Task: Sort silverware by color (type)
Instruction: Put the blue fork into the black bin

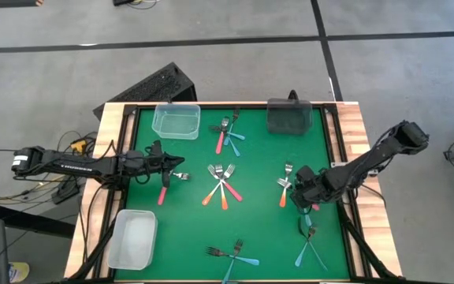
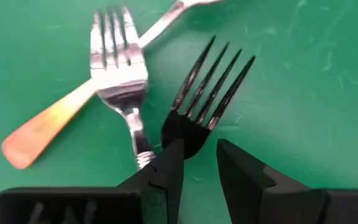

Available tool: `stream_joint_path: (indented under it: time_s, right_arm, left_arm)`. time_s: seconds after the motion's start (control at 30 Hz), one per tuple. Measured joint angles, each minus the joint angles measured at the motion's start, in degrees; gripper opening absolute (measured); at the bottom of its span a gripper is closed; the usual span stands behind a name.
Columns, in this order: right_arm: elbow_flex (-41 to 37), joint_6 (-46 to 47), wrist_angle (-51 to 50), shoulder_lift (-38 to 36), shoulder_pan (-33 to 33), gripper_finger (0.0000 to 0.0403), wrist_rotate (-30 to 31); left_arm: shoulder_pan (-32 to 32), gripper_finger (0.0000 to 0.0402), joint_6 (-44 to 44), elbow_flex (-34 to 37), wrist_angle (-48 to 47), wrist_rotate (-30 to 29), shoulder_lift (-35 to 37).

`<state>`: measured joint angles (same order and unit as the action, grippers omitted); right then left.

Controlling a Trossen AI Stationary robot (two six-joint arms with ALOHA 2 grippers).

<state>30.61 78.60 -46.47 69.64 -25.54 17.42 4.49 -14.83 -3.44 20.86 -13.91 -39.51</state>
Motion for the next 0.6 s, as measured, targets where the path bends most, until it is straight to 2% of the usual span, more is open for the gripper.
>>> stream_joint_path:
  time_s: [0.33,0.6]
  right_arm:
    - [0.3,-2.6,4.7,6.5,1.0,0.0123,-1.0]
    - [-0.1,-2.7,-2.8,0.2,1.3,0.0123,2.2]
  left_arm:
    - [0.0,0.0000,-1.1,0.0,-2.4,-0.1,0.0]
    - [0.0,0.0000,-1.3,0.0,-2.1,-2.8,0.0]
